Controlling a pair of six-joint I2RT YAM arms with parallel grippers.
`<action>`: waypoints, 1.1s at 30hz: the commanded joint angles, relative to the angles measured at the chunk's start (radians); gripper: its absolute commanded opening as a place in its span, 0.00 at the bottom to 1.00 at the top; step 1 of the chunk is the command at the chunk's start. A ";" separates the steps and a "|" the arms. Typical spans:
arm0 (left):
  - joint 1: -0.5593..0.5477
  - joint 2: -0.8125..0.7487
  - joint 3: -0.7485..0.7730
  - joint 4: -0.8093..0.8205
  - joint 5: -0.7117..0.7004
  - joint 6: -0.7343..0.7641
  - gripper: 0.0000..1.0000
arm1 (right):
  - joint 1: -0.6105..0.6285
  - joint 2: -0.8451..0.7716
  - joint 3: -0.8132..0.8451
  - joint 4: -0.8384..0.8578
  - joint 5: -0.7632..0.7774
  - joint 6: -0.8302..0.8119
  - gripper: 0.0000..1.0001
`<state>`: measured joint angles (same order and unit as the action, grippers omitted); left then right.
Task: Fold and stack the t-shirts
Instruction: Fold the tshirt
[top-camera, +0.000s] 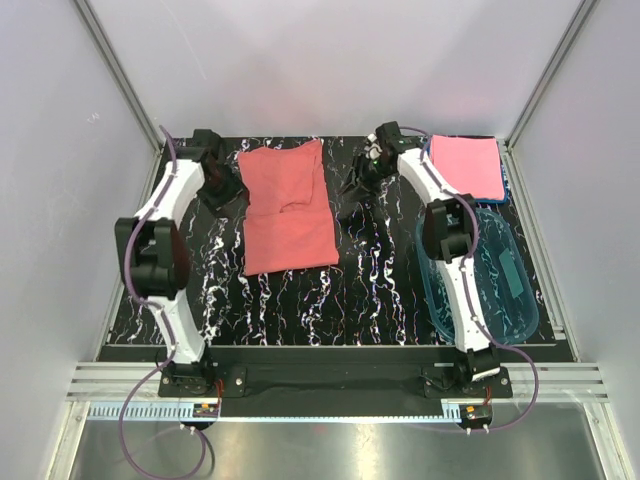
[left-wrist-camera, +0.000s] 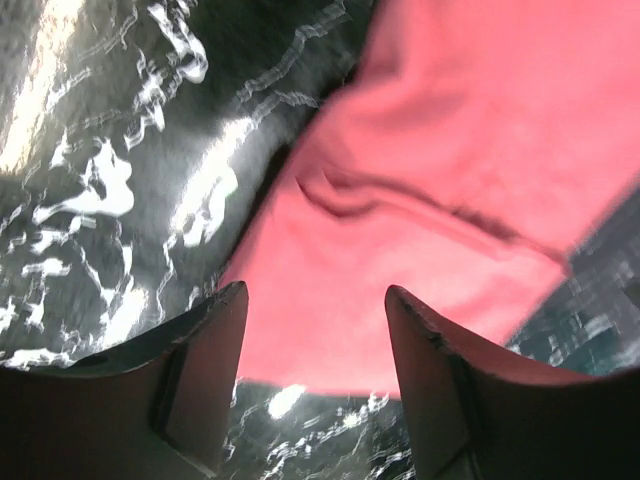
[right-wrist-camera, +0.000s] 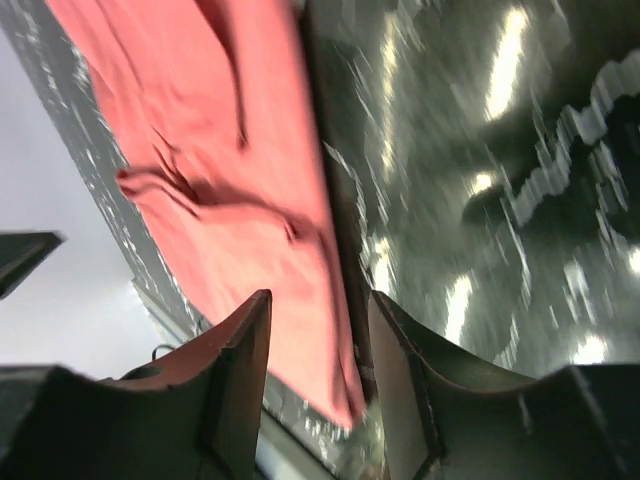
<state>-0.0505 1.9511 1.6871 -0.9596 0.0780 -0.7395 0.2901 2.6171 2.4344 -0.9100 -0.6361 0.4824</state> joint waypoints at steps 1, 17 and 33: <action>-0.011 -0.181 -0.135 0.103 0.131 0.070 0.62 | 0.027 -0.182 -0.125 -0.030 0.012 -0.043 0.52; -0.032 -0.166 -0.487 0.274 0.174 0.101 0.34 | 0.199 -0.336 -0.590 0.149 0.055 -0.056 0.39; -0.135 -0.343 -0.892 0.249 0.103 -0.020 0.35 | 0.236 -0.590 -1.219 0.345 0.092 -0.058 0.40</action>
<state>-0.1406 1.6341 0.8986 -0.6403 0.2310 -0.7322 0.5045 2.0911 1.3674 -0.5854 -0.6258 0.4389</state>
